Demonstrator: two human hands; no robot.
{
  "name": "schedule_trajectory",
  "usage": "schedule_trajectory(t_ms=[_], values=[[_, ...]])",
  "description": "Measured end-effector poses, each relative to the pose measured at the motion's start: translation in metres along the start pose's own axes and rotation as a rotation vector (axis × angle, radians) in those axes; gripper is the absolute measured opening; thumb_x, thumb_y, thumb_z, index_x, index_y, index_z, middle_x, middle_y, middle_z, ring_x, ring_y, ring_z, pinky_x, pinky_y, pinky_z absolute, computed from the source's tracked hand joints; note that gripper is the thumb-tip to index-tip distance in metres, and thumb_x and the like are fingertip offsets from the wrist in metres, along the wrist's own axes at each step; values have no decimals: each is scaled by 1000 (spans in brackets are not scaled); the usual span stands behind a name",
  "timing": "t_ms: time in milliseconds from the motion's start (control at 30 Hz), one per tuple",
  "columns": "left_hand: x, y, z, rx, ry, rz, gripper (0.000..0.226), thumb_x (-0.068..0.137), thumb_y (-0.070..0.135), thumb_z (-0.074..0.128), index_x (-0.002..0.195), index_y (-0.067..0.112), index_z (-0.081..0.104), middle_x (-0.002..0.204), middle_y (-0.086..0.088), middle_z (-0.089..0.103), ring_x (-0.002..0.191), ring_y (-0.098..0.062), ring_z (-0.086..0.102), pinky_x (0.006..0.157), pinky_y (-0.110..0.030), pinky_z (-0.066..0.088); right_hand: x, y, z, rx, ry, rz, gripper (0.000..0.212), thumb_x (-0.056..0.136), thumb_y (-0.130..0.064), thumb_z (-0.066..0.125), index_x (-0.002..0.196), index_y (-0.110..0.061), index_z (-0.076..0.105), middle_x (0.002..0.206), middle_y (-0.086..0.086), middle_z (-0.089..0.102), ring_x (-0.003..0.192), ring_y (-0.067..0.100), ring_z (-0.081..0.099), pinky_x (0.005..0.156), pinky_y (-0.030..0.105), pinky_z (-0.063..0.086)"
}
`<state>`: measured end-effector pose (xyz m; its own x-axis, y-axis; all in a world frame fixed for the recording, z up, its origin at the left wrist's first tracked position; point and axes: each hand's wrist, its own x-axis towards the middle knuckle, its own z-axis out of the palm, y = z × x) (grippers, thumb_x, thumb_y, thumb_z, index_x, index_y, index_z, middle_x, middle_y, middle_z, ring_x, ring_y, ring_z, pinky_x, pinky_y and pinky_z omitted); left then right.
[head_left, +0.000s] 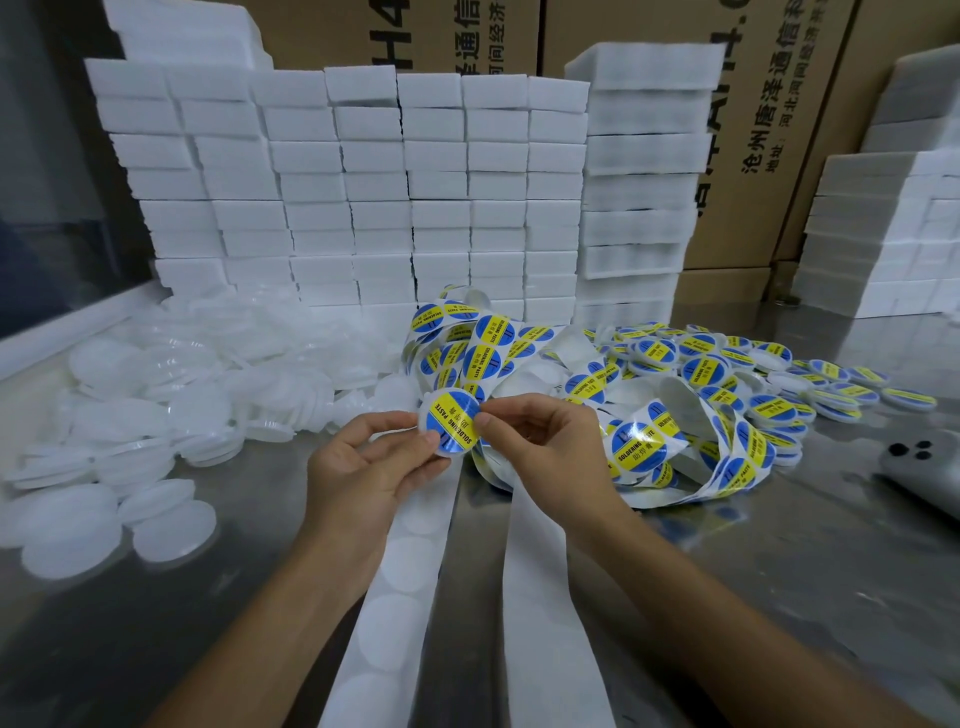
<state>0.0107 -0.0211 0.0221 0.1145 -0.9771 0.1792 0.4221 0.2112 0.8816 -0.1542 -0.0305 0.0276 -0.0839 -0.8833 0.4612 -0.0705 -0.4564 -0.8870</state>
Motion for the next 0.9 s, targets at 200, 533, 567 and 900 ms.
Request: schedule_trajectory(t_ms=[200,533,567,900], values=[[-3,-1,3,123,-61,94,18,64,5,80,73,20,72,80,-17,75,74,-28,74,67,-28,58,1,4,-2,-163,48,-81,12,82,-12,79,79,-24,75,74,-4,75,71,15,70,72,34,58],[-3,-1,6,-104,-125,-54,38,67,5,70,105,0,67,98,-19,74,90,-28,73,72,-29,59,-3,12,4,-242,-68,-130,37,82,-35,79,116,-22,70,90,-4,71,72,14,66,65,32,56],[-3,-1,6,-114,-138,-72,38,69,5,69,106,0,68,100,-19,74,92,-28,73,72,-28,59,-4,12,6,-240,-67,-133,37,82,-34,79,115,-21,69,89,-2,71,72,17,66,66,35,57],[-13,-3,17,-10,-229,-64,29,61,11,74,87,23,81,73,-11,73,66,-19,72,61,-24,58,-4,15,3,-287,-43,-184,13,89,-8,65,76,-6,67,60,4,62,54,20,55,52,40,48]])
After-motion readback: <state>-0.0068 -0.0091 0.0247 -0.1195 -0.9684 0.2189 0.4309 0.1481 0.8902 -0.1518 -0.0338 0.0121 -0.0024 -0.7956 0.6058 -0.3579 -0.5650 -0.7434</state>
